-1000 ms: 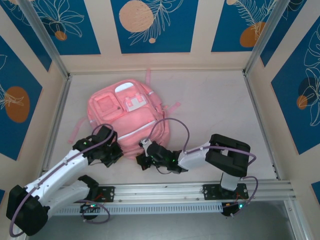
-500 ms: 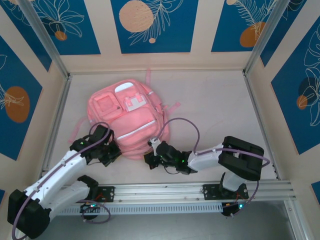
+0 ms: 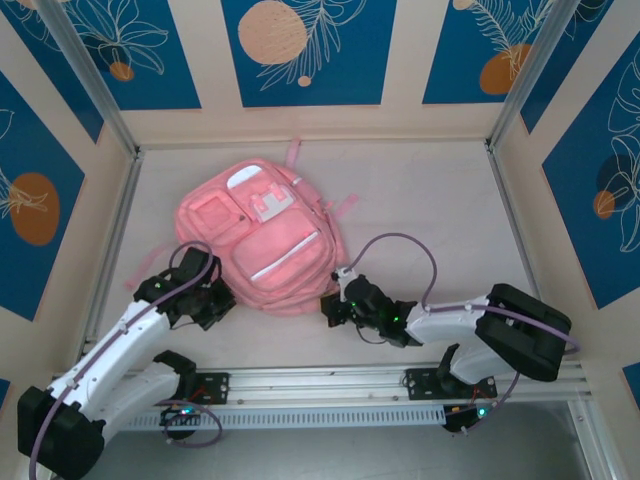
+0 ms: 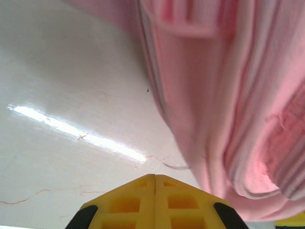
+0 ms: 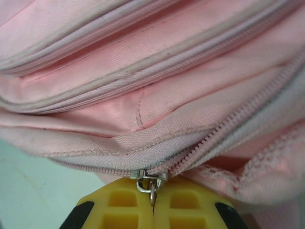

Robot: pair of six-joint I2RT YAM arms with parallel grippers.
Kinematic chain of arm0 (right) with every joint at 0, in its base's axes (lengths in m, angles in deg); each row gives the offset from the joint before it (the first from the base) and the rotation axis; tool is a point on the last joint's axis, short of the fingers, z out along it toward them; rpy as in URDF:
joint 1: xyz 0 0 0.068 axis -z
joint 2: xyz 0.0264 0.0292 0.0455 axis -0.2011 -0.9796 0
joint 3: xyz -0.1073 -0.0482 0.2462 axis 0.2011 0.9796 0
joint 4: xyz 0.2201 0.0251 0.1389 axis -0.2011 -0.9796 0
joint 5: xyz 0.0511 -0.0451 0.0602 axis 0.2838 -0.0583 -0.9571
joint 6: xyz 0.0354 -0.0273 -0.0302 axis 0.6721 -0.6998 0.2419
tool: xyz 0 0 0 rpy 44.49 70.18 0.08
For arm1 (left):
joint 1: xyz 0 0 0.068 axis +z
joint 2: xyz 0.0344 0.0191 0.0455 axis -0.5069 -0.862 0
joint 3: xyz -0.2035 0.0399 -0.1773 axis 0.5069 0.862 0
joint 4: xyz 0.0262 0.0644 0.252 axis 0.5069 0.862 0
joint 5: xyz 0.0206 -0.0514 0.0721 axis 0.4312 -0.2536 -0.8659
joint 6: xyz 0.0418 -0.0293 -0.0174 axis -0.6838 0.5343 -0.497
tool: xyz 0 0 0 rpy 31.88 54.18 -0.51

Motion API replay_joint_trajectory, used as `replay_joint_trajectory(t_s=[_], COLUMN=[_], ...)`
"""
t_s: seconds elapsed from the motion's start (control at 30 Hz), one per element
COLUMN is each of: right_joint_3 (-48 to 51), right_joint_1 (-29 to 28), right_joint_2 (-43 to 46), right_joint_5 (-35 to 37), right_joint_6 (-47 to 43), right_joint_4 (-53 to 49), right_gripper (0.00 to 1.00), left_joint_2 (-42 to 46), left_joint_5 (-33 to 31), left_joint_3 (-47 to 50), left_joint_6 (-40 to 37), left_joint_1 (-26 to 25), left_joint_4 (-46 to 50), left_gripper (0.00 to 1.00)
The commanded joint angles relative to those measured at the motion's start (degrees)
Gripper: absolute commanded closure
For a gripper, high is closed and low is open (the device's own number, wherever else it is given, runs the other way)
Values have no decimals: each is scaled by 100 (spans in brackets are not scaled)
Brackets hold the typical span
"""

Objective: Pack the student bag
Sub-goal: Zip the student bag at the center of the table.

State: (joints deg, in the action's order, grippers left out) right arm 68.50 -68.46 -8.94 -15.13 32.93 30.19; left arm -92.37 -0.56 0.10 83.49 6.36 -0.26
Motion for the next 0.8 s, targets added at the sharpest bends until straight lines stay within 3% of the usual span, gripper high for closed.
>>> replay_joint_trajectory(t_s=[0.0,0.17,0.43,0.53,0.77], right_joint_3=[208,11,-509,-655,-722], right_joint_1=[157,61,-452,-482,-470], right_joint_2=[196,60,-895,-1096,-1159], right_joint_5=[226,-191,-387,-446,-403], right_joint_6=[-94,-430,-565,-585,-527], right_joint_4=[-460,-435,-280,-289,-140], right_gripper=[100,100,100,100,100], left_joint_2=[44,-17,257,418,-84], left_joint_5=[-185,-209,802,800,60], left_joint_3=[-84,-127,97,-151,-499], left_joint_6=[-143,-245,-209,-503,-394], left_joint_1=[63,81,26,-132,-359], left_joint_4=[220,229,-609,-694,-195], left_gripper=[100,100,59,49,49])
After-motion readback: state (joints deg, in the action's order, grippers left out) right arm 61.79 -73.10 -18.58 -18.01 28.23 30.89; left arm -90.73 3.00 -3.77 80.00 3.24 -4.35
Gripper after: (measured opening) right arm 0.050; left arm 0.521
